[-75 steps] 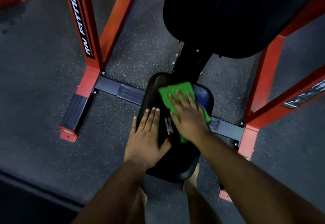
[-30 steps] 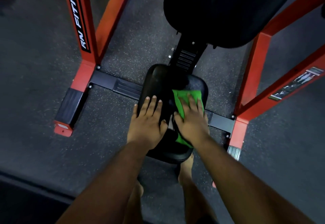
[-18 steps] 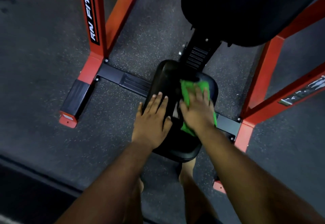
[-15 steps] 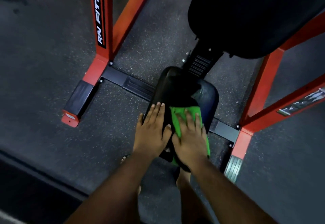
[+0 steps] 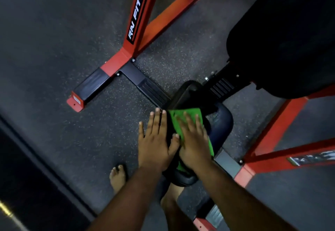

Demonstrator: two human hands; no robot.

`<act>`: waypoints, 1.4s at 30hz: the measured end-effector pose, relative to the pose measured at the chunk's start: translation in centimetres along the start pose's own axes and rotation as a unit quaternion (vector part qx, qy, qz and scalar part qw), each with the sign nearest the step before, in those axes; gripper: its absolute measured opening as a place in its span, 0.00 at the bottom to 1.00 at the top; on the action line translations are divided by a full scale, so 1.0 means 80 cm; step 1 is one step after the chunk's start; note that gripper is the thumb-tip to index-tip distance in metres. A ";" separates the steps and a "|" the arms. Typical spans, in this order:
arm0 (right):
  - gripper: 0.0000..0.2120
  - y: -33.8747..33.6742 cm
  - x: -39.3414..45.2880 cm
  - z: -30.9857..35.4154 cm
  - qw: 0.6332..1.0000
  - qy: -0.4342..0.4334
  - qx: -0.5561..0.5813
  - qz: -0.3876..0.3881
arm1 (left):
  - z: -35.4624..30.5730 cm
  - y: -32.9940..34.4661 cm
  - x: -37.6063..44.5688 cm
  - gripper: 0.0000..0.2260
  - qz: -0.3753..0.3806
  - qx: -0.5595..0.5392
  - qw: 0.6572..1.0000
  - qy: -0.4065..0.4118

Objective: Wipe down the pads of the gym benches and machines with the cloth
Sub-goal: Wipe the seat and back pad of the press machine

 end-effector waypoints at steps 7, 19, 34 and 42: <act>0.29 0.014 0.164 -0.049 0.999 0.030 -0.012 -0.029 | 0.003 0.011 0.000 0.35 -0.010 0.039 0.998 0.037; 0.31 0.007 0.147 0.013 0.987 -0.161 -0.017 0.005 | 0.004 -0.007 -0.021 0.37 -0.090 -0.046 0.995 -0.001; 0.31 0.003 -0.087 0.054 0.980 -0.195 -0.033 -0.002 | 0.053 -0.049 -0.041 0.35 -0.006 -0.186 0.979 -0.081; 0.31 0.009 -0.070 0.061 0.996 0.029 -0.027 -0.081 | 0.065 -0.031 -0.049 0.34 -0.005 -0.143 0.989 -0.027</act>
Point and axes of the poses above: each hand's wrist, its own x-axis towards the middle knuckle, its own y-axis out of the palm, z = x × y, the point moved 6 cm from there along x, towards the middle knuckle, and after that the axes turned 13 degrees about -z, right-handed, at the moved point
